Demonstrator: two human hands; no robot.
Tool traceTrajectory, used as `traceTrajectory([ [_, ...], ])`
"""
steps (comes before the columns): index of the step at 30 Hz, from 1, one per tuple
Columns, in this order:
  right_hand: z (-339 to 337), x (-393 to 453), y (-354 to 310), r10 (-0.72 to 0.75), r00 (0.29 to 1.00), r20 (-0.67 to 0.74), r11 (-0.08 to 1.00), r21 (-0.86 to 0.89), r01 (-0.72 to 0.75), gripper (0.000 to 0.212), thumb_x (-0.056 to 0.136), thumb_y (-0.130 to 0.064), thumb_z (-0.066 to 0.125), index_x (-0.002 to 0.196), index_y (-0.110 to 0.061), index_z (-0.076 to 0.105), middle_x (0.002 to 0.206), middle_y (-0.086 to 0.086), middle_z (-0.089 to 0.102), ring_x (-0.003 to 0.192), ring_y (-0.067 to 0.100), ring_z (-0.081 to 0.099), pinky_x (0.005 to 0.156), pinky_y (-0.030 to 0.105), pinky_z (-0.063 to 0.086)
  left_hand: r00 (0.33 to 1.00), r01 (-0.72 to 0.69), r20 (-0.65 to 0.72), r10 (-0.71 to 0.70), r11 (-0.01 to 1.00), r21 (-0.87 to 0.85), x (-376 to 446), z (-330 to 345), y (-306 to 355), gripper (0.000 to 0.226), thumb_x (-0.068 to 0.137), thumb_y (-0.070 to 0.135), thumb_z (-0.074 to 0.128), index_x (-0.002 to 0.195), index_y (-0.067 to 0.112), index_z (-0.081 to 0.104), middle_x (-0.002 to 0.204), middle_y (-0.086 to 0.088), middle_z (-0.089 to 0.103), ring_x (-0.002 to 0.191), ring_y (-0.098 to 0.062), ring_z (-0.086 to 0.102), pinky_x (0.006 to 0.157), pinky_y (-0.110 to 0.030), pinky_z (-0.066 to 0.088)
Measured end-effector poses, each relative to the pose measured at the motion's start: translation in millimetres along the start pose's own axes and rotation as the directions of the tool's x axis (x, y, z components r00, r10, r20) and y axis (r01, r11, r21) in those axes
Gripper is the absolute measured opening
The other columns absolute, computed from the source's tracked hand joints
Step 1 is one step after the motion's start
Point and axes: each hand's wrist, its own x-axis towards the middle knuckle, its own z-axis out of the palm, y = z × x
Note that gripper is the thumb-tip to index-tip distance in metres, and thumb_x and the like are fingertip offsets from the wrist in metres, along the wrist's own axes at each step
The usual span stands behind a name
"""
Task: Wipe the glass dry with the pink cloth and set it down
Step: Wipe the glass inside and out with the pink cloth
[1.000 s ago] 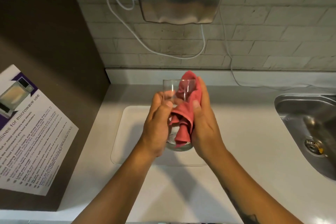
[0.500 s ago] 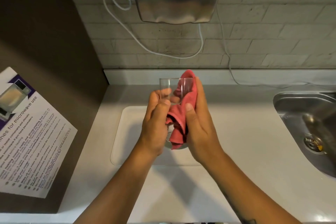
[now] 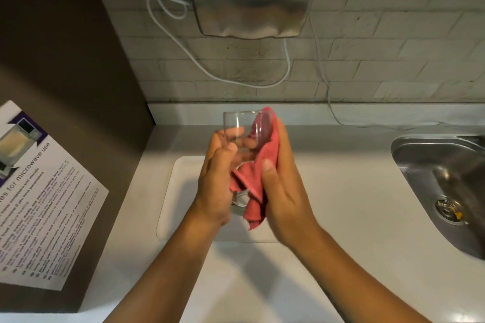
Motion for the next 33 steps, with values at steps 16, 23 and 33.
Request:
traceTrajectory([
  [16, -6, 9, 12, 0.136, 0.983, -0.121, 0.99, 0.057, -0.13, 0.055, 0.111, -0.039, 0.036, 0.165, -0.045, 0.027, 0.161, -0.024, 0.052, 0.147, -0.004, 0.055, 0.121, 0.024, 0.045, 0.99, -0.102, -0.063, 0.128, 0.942, 0.32, -15, 16, -11, 0.04, 0.082, 0.062, 0.053, 0.113, 0.042, 0.041, 0.117, 0.01, 0.06, 0.105, -0.014, 0.071, 0.086, -0.036, 0.063],
  [23, -2, 11, 6, 0.171, 0.979, -0.109, 0.984, 0.071, -0.164, 0.052, 0.113, -0.039, 0.036, 0.162, -0.054, 0.026, 0.174, -0.02, 0.039, 0.158, -0.006, 0.041, 0.132, 0.028, 0.035, 0.974, -0.058, -0.17, 0.151, 0.889, 0.455, -29, 12, -19, 0.056, 0.082, 0.067, 0.065, 0.133, 0.05, 0.047, 0.13, 0.022, 0.062, 0.118, -0.009, 0.068, 0.091, -0.04, 0.066],
  [33, 6, -10, 10, 0.15, 0.989, 0.011, 0.988, 0.04, -0.151, 0.057, 0.112, -0.031, 0.032, 0.167, -0.042, 0.017, 0.177, -0.016, 0.034, 0.161, -0.001, 0.037, 0.133, 0.033, 0.033, 0.985, -0.021, -0.157, 0.064, 0.965, 0.262, -8, 4, -4, 0.053, 0.084, 0.066, 0.062, 0.126, 0.033, 0.058, 0.117, 0.009, 0.076, 0.105, -0.014, 0.077, 0.092, -0.044, 0.065],
])
